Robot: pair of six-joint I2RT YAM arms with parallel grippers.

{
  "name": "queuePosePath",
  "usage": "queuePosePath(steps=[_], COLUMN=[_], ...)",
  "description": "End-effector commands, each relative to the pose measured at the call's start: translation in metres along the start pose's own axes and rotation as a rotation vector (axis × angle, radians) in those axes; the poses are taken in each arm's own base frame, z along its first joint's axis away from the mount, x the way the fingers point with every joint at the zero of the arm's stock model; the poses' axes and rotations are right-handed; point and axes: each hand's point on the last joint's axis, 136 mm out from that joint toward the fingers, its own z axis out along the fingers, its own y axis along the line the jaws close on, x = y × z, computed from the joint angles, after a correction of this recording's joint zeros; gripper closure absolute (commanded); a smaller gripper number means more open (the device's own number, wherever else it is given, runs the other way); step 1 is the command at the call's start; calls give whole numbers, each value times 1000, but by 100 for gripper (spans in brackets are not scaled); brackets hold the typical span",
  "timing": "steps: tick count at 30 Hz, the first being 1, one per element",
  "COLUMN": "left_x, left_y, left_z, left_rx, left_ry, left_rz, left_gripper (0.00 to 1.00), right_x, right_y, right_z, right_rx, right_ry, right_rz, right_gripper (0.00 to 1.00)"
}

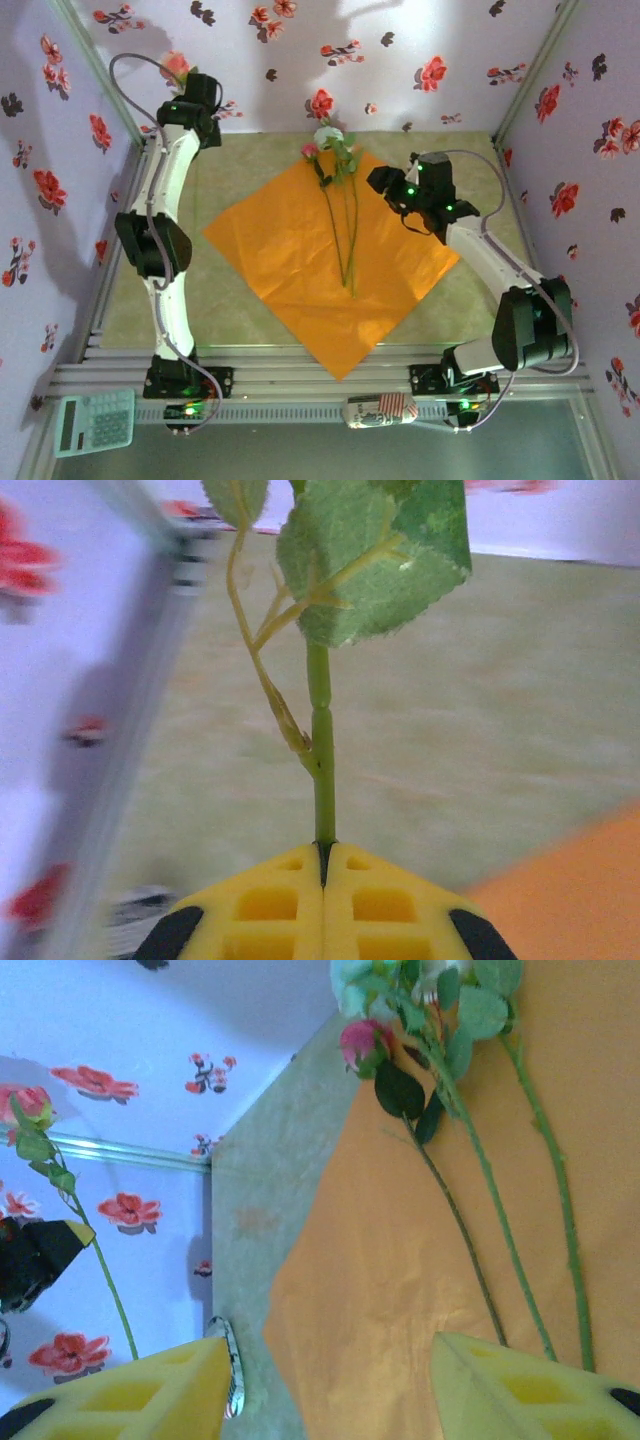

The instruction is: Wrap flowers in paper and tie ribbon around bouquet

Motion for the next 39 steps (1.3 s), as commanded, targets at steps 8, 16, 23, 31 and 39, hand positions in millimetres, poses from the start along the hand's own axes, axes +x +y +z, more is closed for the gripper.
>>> queuePosePath(steps=[8,16,23,31,39], left_x=[87,136,147,169,144], left_y=[-219,-284,-314,-324,-305], left_z=[-11,25,41,60,22], left_rx=[722,764,768,736,680], left_ry=[289,443,465,481,400], left_rz=[-358,-350,-327,-234,-148], left_gripper=[100,100,100,100,48], right_x=[-22,-13,-8,4,40], right_y=[-7,-18,-26,-44,-92], right_z=[-33,-38,-38,-29,-37], right_rx=[25,31,44,97,376], right_ry=[-96,-108,-98,-42,89], right_rz=[-8,16,23,45,22], right_gripper=[43,43,43,43,45])
